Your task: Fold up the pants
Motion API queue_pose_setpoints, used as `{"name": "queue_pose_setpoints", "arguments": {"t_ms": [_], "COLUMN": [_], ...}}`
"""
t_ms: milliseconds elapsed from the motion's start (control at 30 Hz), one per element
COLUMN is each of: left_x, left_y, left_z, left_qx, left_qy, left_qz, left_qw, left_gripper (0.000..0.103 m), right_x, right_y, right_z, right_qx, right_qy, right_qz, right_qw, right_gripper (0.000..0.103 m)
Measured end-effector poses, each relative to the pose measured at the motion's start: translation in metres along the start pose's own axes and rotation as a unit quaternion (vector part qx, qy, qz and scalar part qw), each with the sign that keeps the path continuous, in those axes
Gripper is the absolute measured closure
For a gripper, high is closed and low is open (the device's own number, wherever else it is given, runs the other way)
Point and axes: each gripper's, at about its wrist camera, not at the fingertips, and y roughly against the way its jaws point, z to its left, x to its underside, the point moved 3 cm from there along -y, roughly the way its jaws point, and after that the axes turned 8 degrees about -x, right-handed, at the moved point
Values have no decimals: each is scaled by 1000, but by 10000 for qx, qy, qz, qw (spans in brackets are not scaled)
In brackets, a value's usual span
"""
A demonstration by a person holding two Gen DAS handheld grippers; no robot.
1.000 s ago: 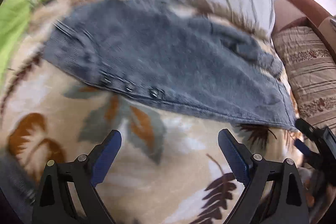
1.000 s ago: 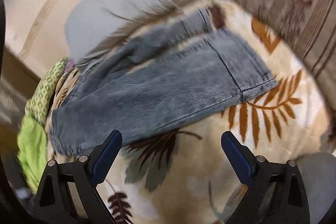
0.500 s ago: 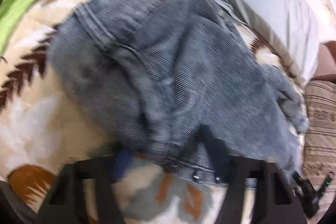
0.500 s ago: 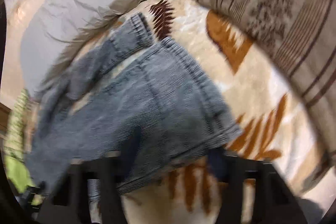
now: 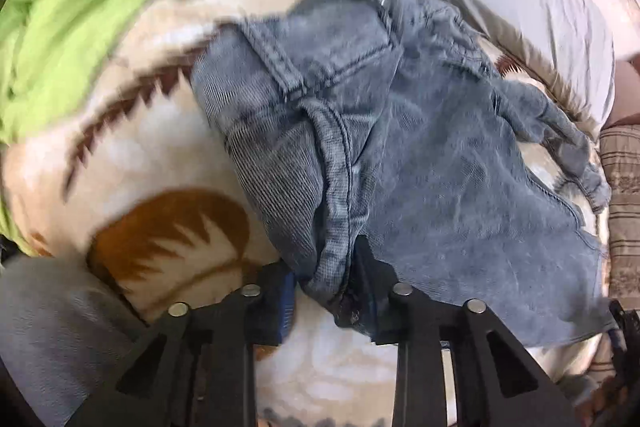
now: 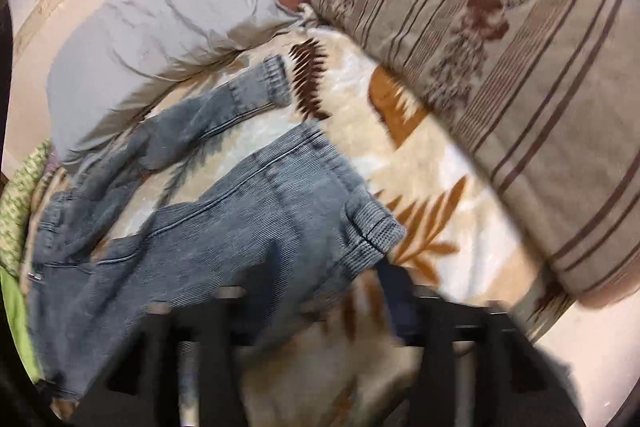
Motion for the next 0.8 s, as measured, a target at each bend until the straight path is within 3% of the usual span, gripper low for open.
{"name": "queue_pose_setpoints", "arguments": {"t_ms": [33, 100, 133, 167, 300, 433, 567, 633, 700, 733, 800], "left_x": [-4, -13, -17, -18, -20, -56, -77, -71, -74, -79, -81], "left_y": [4, 21, 31, 39, 70, 50, 17, 3, 0, 0, -4], "left_z": [-1, -5, -5, -6, 20, 56, 76, 86, 92, 94, 95], "left_qx": [97, 135, 98, 66, 299, -76, 471, 703, 974, 978, 928], "left_qy": [51, -108, -188, -227, 30, 342, 637, 914, 1200, 1237, 1306], "left_qz": [-43, -407, -596, -711, -658, -147, 326, 605, 552, 461, 474], "left_qw": [9999, 9990, 9980, 9972, 9974, 9993, 9963, 9915, 9864, 9864, 9860], "left_gripper": [72, 55, 38, 31, 30, 29, 29, 31, 31, 31, 34], "right_x": [2, 12, 19, 28, 60, 99, 142, 164, 184, 196, 213], "right_y": [8, 29, 41, 49, 47, 20, -9, -16, -17, -20, -26], "right_z": [9, 30, 44, 57, 124, 201, 264, 287, 303, 310, 319], "right_qx": [-110, -96, -227, -452, -1835, -2864, -3335, -3407, -3462, -3413, -3193], "right_qy": [136, 533, 773, 928, 1737, 2681, 3242, 3474, 3655, 3821, 4038], "right_qz": [-167, -441, -599, -671, -121, 785, 1450, 1612, 1694, 1765, 1772], "right_qw": [9997, 9976, 9949, 9924, 9675, 9165, 8733, 8586, 8472, 8405, 8388], "right_gripper": [29, 27, 22, 19, 19, 18, 18, 18, 18, 21, 38]}}
